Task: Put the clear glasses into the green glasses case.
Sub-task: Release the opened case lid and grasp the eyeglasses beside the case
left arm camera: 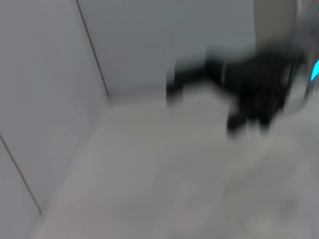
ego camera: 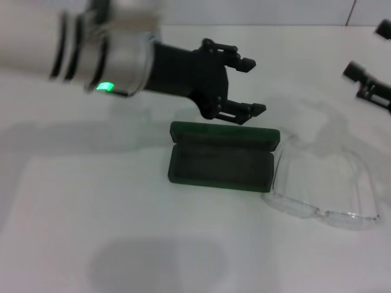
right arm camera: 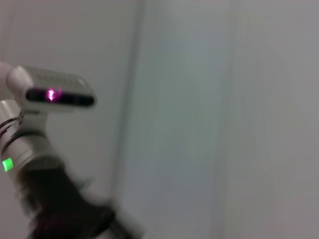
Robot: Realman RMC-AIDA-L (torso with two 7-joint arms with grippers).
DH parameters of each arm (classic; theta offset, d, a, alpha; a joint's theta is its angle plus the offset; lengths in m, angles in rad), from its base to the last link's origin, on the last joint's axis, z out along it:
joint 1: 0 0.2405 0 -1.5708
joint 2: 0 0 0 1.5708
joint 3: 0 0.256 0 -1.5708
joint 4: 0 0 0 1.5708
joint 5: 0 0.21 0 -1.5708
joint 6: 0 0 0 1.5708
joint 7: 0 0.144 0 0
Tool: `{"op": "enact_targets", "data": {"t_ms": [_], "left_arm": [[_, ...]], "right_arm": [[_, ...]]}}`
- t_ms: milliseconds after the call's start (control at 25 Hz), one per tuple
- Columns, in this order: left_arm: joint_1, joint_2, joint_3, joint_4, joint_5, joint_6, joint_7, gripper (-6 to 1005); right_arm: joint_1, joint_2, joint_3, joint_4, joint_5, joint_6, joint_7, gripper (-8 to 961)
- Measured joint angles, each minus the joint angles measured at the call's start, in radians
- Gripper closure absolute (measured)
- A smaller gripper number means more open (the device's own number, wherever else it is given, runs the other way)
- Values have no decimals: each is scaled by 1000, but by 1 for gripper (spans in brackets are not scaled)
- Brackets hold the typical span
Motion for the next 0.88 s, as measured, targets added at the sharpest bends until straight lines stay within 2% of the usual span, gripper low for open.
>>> {"op": "enact_targets", "data": {"t_ms": [120,200,280,360,520,600,680,760,880], "left_arm": [[186,-1,6,-7,-300,-25,209,296],[302,-2,11,-78,-516,-27,373,273],[380,-2,21,-186,-702,-7,535,251],[424,-2,34,-304,-850,23,688,241],[434,-3,46,-539,-1030,105,894,243],[411,-4,47,-650,-1105,143,960,244],[368,-4,47,-781,-1184,175,1026,246],[338,-4,46,-861,-1222,194,1068,247],[322,-3,45,-902,-1241,208,1092,249]], "right_arm": [[0,-1,0,-230,-211,13,249,122],[5,-5,0,-397,-356,6,418,123],[25,-14,0,-553,-487,-14,593,123],[71,-34,1,-674,-620,-68,801,124],[200,-73,-18,-767,-776,-207,1081,125],[262,-81,-46,-789,-872,-254,1190,125],[327,-80,-105,-806,-1000,-276,1298,126],[378,-75,-164,-804,-1079,-297,1356,126],[434,-51,-269,-795,-1170,-318,1433,127]]}}
